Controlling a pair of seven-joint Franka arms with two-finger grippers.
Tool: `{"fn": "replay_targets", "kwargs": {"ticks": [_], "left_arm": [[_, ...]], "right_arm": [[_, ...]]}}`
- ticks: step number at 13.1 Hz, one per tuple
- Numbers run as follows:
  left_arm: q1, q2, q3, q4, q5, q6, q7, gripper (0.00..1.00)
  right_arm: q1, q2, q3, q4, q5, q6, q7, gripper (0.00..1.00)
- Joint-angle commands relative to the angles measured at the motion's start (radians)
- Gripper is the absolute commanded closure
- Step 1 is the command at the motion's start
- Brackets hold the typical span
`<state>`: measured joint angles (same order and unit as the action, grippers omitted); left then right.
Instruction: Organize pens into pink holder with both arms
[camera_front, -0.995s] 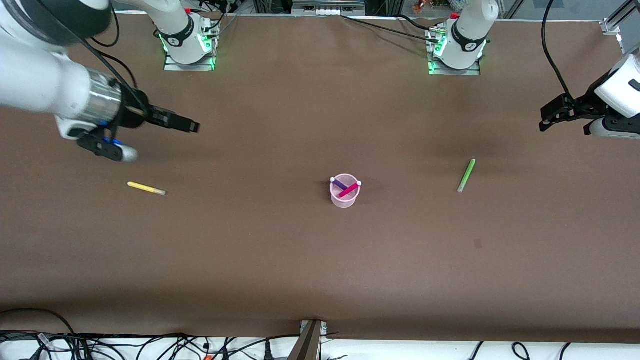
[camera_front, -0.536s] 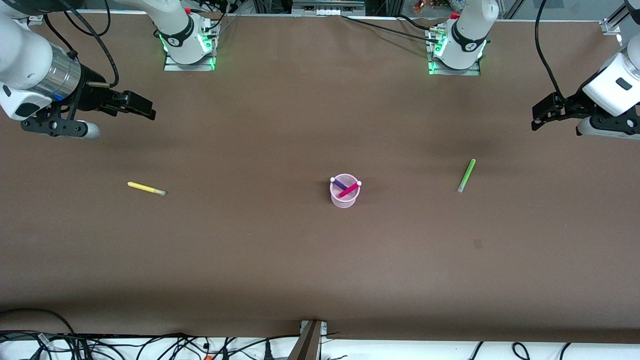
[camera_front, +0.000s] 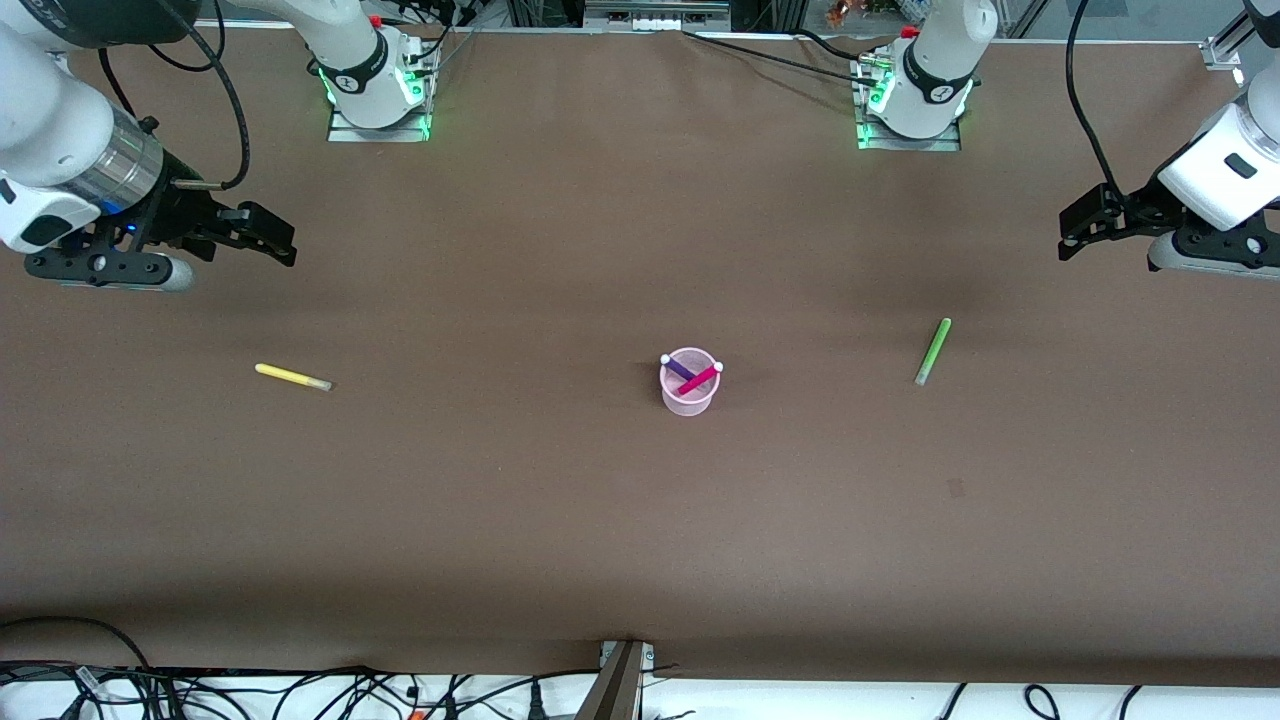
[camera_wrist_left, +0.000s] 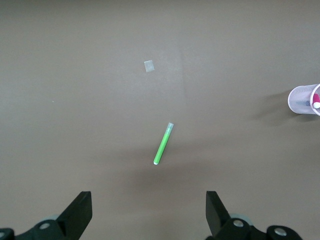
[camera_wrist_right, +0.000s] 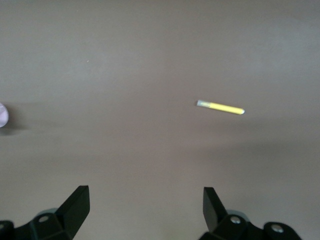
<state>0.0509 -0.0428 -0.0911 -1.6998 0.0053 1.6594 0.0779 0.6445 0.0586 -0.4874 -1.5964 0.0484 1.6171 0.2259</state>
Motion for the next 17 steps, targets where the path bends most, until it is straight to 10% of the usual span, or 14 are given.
{"fn": "replay_targets", "kwargs": {"ticks": [1,10,17], "left_arm": [[0.000,-0.005,-0.003,0.011,-0.011,-0.010,-0.010,0.00],[0.000,-0.005,-0.003,0.011,-0.011,-0.020,-0.010,0.00],[0.000,-0.005,-0.003,0.011,-0.011,-0.020,-0.010,0.00]], "right_arm": [[0.007,0.003,0.004,0.010,-0.028,0.004,0.007,0.00],[-0.017,-0.008,0.039,0.000,-0.027,-0.006,-0.002,0.00],[-0.716,-0.019,0.749,-0.008,-0.033,-0.011,-0.003,0.00]]}}
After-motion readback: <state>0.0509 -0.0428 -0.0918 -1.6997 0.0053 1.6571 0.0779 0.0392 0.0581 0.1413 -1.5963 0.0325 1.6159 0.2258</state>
